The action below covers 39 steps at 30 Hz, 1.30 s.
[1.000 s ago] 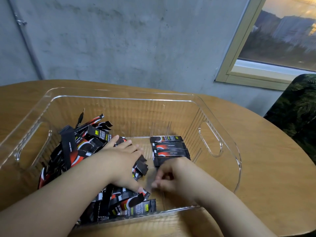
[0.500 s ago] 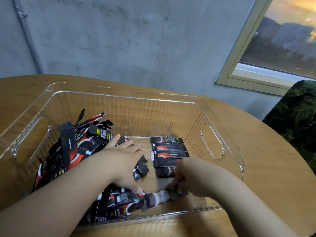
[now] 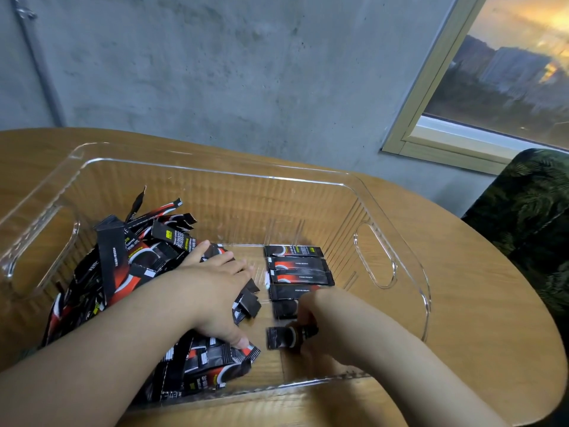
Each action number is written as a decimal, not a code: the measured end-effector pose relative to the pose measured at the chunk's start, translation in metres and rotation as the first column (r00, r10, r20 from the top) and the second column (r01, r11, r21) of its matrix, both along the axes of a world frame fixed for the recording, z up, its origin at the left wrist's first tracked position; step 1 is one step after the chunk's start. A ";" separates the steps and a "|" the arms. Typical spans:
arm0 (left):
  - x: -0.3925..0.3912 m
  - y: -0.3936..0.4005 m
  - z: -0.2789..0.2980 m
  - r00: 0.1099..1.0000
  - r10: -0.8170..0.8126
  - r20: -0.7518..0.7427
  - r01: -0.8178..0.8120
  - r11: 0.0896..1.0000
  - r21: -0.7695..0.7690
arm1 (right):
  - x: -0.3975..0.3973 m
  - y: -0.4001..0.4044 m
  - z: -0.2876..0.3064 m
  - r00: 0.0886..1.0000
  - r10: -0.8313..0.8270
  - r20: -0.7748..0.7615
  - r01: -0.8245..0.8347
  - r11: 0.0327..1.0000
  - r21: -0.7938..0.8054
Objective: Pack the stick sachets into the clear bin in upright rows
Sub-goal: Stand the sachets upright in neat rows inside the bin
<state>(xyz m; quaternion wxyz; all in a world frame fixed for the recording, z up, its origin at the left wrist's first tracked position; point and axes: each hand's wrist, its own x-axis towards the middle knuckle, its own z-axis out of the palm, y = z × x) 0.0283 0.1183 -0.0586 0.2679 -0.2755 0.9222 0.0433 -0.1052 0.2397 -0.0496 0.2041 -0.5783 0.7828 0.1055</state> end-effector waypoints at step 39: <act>-0.002 -0.003 -0.008 0.999 0.007 -0.034 -0.005 0.998 0.055 | 0.008 0.003 0.045 0.982 0.070 -0.178 -0.034 0.979 0.200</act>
